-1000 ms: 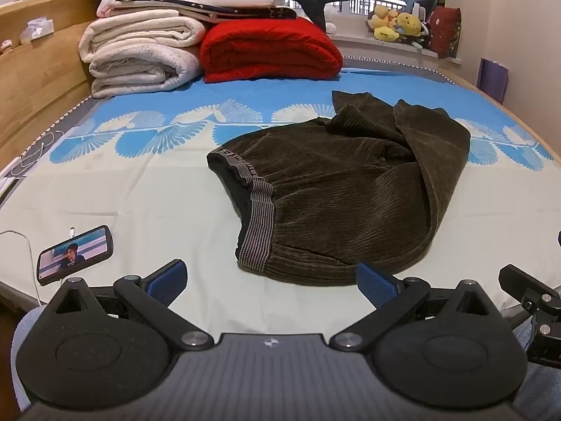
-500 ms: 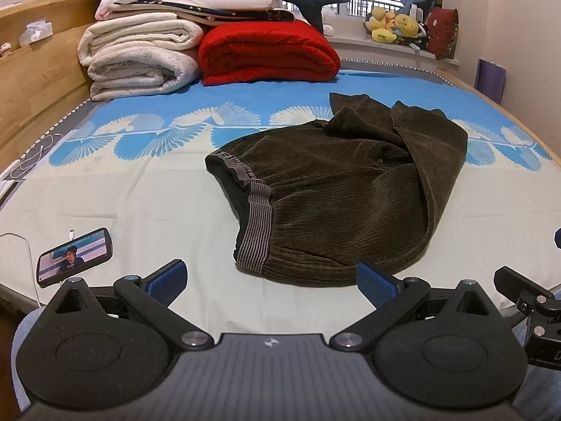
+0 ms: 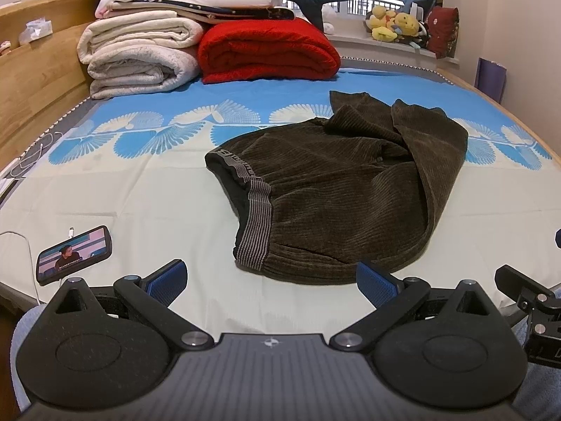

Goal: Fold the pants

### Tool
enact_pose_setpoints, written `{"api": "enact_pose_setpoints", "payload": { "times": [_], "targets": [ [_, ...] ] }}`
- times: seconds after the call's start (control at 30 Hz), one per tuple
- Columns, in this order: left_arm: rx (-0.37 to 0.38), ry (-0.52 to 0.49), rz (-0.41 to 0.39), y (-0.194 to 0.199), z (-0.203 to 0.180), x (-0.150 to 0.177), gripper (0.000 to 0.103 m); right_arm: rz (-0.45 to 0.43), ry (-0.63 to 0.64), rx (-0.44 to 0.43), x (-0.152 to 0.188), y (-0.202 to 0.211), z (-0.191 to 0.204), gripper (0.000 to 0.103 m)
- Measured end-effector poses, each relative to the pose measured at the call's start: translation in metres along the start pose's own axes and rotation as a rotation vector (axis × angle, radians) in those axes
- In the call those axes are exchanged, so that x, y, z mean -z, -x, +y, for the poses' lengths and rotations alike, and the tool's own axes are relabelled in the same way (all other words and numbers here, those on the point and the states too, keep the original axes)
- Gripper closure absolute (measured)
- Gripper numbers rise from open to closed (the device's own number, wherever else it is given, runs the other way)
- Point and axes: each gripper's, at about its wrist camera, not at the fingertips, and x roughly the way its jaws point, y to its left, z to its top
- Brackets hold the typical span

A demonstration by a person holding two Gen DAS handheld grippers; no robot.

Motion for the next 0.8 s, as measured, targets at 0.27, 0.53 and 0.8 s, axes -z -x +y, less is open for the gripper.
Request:
{"api": "enact_pose_setpoints", "payload": {
  "times": [0.27, 0.53, 0.8],
  "targets": [
    [-0.003, -0.002, 0.003, -0.0004, -0.0001, 0.0008, 0.000, 0.002, 0.001, 0.000, 0.0006, -0.0011, 0.0012, 0.001],
    [-0.003, -0.001, 0.006, -0.0017, -0.0009, 0.0014, 0.000, 0.007, -0.004, 0.001, 0.0028, -0.0023, 0.0002, 0.001],
    [-0.001, 0.000, 0.009, -0.0015, -0.0013, 0.0013, 0.000, 0.007, -0.004, -0.003, 0.0040, -0.0026, 0.0002, 0.001]
  ]
}}
